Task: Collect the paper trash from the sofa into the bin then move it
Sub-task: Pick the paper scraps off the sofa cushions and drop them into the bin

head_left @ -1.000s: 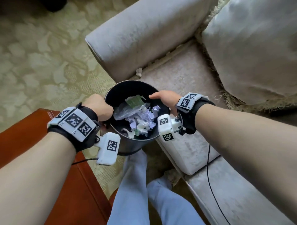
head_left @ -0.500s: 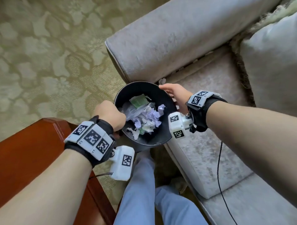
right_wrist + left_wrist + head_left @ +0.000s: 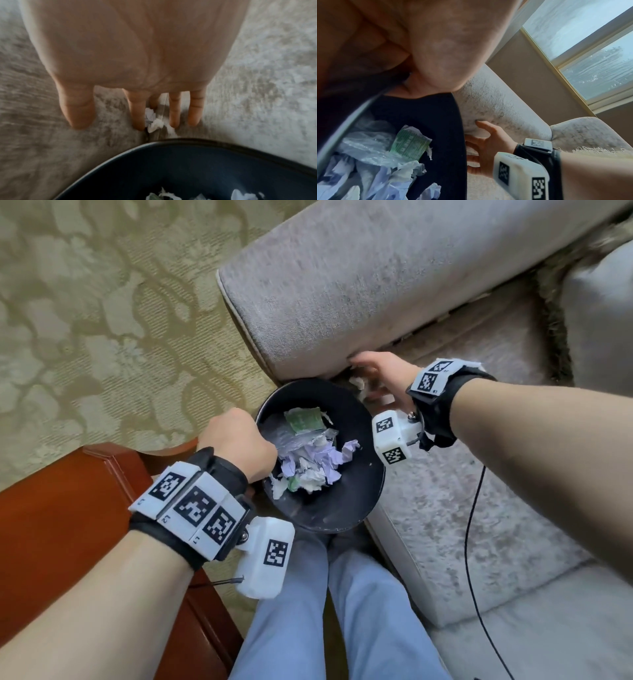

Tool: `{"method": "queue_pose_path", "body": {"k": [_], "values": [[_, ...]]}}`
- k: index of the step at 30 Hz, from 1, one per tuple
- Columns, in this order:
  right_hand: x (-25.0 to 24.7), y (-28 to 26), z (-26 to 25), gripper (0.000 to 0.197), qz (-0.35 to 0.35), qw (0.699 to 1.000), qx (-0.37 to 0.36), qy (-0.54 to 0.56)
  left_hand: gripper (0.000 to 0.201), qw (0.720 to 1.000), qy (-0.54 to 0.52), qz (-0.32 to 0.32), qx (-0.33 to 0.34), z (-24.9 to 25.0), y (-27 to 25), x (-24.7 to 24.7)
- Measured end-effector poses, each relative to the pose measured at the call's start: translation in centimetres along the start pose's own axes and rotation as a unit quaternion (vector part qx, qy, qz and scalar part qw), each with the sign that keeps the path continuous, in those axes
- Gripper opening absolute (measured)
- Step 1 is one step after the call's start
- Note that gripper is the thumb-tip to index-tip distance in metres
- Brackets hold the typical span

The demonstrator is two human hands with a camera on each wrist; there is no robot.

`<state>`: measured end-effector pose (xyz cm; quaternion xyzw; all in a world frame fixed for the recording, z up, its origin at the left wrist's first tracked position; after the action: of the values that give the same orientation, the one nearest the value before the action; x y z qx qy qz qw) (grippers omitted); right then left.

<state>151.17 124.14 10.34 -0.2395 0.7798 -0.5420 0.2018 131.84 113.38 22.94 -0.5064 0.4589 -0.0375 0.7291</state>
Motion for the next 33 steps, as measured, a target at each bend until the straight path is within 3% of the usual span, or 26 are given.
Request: {"method": "queue_pose_path", "body": {"k": [4,9,13,15,17,20,23,25,27,29,30,33], "values": [[1.1,-0.6,-1.0,0.034,-0.024,1.000,-0.009,-0.008,0.028,1.000,0.001,0.003,-0.026,0.7,-0.4,-0.1],[-0.4,0.1,-0.6,0.049,0.000,0.999,-0.030,-0.018,0.030,0.999,0.000,0.017,-0.051,1.9,-1.4,0.1],[-2.9,-1.8,-0.7,0.017,0.011,0.998,-0.048,0.051,0.025,0.997,-0.017,0.032,-0.068,3.6,-2.4,0.2],[-3.6,-2.9,-0.4,0.018,-0.036,0.995,-0.042,0.079,0.025,0.997,-0.034,0.033,-0.068,4.8,-2.9,0.1],[-3.0,-4.3,-0.1,0.027,-0.114,0.992,-0.041,0.024,0.023,0.996,-0.055,0.029,-0.071,5.9,-3.2,0.0],[-0.2,-6.5,0.6,0.035,-0.272,0.956,-0.028,-0.102,0.016,0.993,-0.082,0.036,-0.075,6.6,-3.2,-0.1],[1.5,-7.3,1.1,0.041,-0.328,0.929,-0.010,-0.169,0.013,0.991,-0.098,0.050,-0.082,6.8,-3.5,-0.2],[0.8,-6.7,1.1,0.041,-0.291,0.946,0.000,-0.141,0.012,0.989,-0.108,0.053,-0.083,6.7,-3.5,-0.2],[-1.2,-5.4,0.9,0.035,-0.185,0.980,0.004,-0.079,0.014,0.989,-0.108,0.055,-0.085,6.5,-3.4,-0.2],[-4.0,-3.6,0.6,0.026,-0.055,0.994,-0.034,-0.088,0.015,0.989,-0.103,0.060,-0.084,6.5,-3.2,-0.1],[-5.2,-2.6,0.3,0.024,-0.008,0.988,-0.061,-0.145,0.016,0.990,-0.099,0.063,-0.082,6.6,-3.1,-0.1],[-6.8,-0.7,-0.4,0.029,0.084,0.930,-0.109,-0.340,0.021,0.991,-0.077,0.072,-0.079,6.5,-3.0,-0.1]]}}
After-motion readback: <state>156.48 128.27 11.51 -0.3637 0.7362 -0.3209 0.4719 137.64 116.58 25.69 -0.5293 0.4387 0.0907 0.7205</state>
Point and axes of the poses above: each hand's wrist, its own y-axis towards the middle knuckle, its own x-axis out of the palm, z = x × y, the point moved 4 cm from there along y, towards the middle knuckle, and after that the axes turned 6 degrees about -y, right-handed, at the moved point
